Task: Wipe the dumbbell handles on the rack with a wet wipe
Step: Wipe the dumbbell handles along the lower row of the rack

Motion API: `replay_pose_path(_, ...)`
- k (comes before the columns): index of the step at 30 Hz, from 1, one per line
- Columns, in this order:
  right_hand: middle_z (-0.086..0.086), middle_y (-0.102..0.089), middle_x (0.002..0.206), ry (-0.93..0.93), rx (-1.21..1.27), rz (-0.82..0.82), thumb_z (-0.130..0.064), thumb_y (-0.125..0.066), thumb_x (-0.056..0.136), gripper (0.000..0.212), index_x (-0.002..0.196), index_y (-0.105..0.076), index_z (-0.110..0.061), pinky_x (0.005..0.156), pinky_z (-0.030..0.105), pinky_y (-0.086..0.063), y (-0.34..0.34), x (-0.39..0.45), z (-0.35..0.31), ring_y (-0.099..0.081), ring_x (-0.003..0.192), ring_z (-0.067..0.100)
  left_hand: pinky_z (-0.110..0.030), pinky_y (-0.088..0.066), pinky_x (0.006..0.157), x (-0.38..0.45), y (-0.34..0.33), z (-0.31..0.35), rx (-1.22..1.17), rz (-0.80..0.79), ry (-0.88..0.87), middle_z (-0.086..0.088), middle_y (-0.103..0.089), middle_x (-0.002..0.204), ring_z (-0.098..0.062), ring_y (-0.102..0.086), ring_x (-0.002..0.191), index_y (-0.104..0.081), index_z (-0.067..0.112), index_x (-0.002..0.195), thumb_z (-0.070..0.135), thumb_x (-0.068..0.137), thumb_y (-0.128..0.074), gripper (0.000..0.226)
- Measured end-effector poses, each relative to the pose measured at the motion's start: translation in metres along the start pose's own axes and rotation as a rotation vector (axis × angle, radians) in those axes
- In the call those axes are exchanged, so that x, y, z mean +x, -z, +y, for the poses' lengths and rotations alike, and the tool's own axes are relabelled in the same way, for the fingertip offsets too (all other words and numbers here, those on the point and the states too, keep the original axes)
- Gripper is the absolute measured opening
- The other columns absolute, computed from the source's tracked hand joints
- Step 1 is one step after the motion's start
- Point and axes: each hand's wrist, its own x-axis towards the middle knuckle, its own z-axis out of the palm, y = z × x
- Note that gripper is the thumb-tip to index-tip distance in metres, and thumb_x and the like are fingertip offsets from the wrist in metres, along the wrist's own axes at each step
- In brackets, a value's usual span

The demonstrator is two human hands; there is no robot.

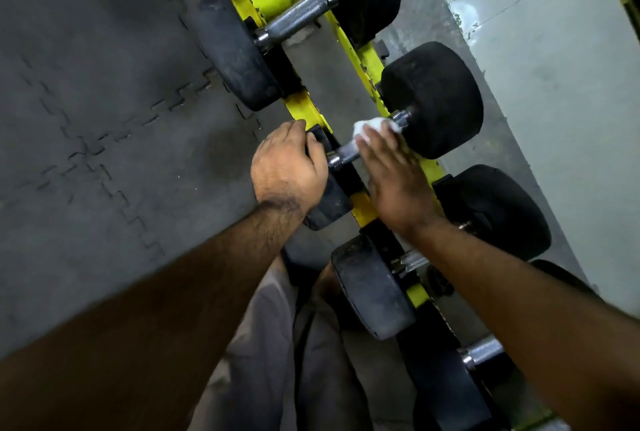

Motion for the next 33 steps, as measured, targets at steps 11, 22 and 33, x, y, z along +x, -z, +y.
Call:
replay_pose_path(11,0.012,-0.033,0.159,0.046,0.048,-0.006,-0.005,-0.037,0.085,0.067,0.152,-0.035,-0.004,0.124,0.04,-0.013,-0.004,-0.005,-0.026,-0.024,0.15,0.033,-0.034,-0.044,0.078,-0.001,0.004,0.006,0.016,0.027,-0.009,-0.003,-0.068,0.1,-0.024,-0.062,0.093,-0.067,0.012,0.106,0.031,0.091,-0.038,0.038)
replay_pose_path(22,0.006,-0.024,0.164,0.033,0.01,0.013,-0.007,-0.04,0.086,0.071,0.156,-0.028,-0.009,0.123,0.046,-0.018,-0.013,-0.016,-0.01,-0.016,0.152,0.029,-0.035,-0.044,0.077,-0.002,0.004,0.005,0.025,0.032,-0.018,-0.003,-0.067,0.101,-0.025,-0.061,0.093,-0.066,0.012,0.105,0.032,0.091,-0.036,0.039)
replay_pose_path(33,0.012,-0.017,0.165,-0.18,0.053,0.117,-0.009,-0.049,0.086,0.076,0.157,-0.022,-0.004,0.121,0.044,-0.024,-0.011,-0.013,0.016,-0.008,0.154,0.031,-0.033,-0.044,0.075,-0.003,0.004,0.007,0.028,0.022,0.005,-0.002,-0.067,0.103,-0.024,-0.061,0.094,-0.066,0.014,0.105,0.031,0.092,-0.038,0.035)
